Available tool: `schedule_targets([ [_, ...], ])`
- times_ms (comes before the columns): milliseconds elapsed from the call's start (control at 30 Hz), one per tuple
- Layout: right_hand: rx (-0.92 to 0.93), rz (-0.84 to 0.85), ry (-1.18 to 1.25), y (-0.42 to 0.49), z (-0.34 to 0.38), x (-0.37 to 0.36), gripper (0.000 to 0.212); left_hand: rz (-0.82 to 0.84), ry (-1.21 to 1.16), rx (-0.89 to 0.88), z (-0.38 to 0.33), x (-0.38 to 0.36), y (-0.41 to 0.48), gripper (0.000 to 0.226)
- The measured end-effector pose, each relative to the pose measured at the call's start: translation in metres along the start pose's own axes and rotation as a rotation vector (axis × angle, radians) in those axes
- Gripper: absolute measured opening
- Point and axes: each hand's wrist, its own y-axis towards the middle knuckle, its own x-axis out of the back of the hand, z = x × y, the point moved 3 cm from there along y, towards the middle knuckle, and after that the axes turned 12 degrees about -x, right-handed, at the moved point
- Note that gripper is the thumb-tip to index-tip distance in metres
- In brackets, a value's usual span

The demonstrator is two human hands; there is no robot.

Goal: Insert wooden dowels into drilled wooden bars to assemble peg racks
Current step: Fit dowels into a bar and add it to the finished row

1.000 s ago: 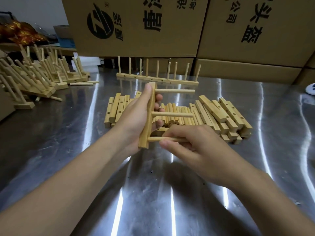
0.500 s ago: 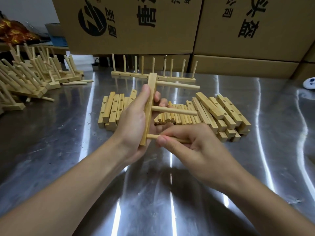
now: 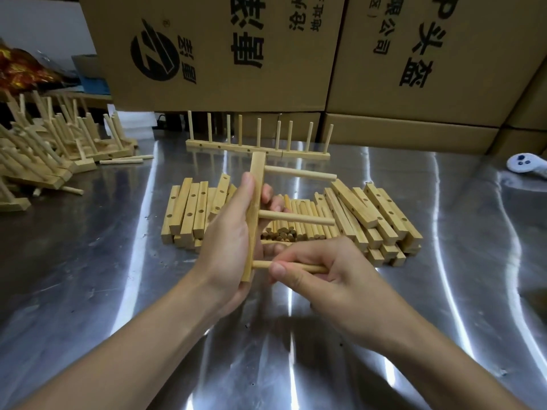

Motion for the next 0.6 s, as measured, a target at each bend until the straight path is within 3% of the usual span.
schedule_targets([
  [200, -0.043, -0.029, -0.005, 0.006, 0.007, 0.014, 0.01, -0.052, 0.433, -0.214, -0.01, 0.004, 0.001, 0.037],
  [367, -0.19, -0.142, 0.505, 0.008, 0.007, 0.039, 0.011, -0.144, 0.446, -0.18, -0.007, 0.015, 0.003, 0.055],
  [500, -0.267, -0.107, 0.468, 0.006, 0.001, 0.036, 0.036, -0.103, 0.403, -0.159, 0.003, 0.015, 0.003, 0.064],
  [600, -0.291, -0.093, 0.562, 0.005, -0.005, 0.032, 0.035, -0.067, 0.366, -0.125, 0.008, 0.012, 0.003, 0.06],
])
